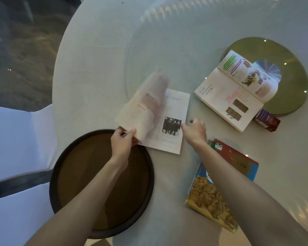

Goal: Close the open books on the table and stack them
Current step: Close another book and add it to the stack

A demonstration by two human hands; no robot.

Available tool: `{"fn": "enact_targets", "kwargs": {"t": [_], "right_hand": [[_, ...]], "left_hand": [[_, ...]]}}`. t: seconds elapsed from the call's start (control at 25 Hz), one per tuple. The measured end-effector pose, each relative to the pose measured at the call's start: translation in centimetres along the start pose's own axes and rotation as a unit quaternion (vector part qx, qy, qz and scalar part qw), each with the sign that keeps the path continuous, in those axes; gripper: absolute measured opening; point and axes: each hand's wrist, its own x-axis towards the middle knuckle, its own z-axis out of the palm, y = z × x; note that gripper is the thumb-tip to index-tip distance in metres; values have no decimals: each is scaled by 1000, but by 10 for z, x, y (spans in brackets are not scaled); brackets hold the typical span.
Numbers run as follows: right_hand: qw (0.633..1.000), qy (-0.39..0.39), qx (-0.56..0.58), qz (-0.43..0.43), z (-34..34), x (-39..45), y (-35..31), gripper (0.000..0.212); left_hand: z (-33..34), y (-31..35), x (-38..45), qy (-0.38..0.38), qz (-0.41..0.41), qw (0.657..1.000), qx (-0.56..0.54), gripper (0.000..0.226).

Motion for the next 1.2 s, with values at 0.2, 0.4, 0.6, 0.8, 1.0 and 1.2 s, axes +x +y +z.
{"fn": "enact_targets", "kwargs": {"t": [0.2,0.4,0.6,0.8,1.0,1.2], "right_hand": [[954,-45,263,134,17,-12,-3,53],[949,-76,281,124,12,-14,5,51],[930,-83,340,112,19,-25,12,59],[950,-106,285,71,8,-33,29,59],[941,-122,308,74,-12,-49,54,50],[843,-161,498,125,-46,-64,90,41]], "left_hand": [[15,-4,-10,-121,93,955,255,17],[20,9,-3,-198,119,874,428,47],[30,19,16,-64,127,843,518,64],[27,29,19,-101,62,894,432,27],[49,35,-14,-196,-2,964,179,3],[87,44,-47,-295,-29,951,86,9]]}}
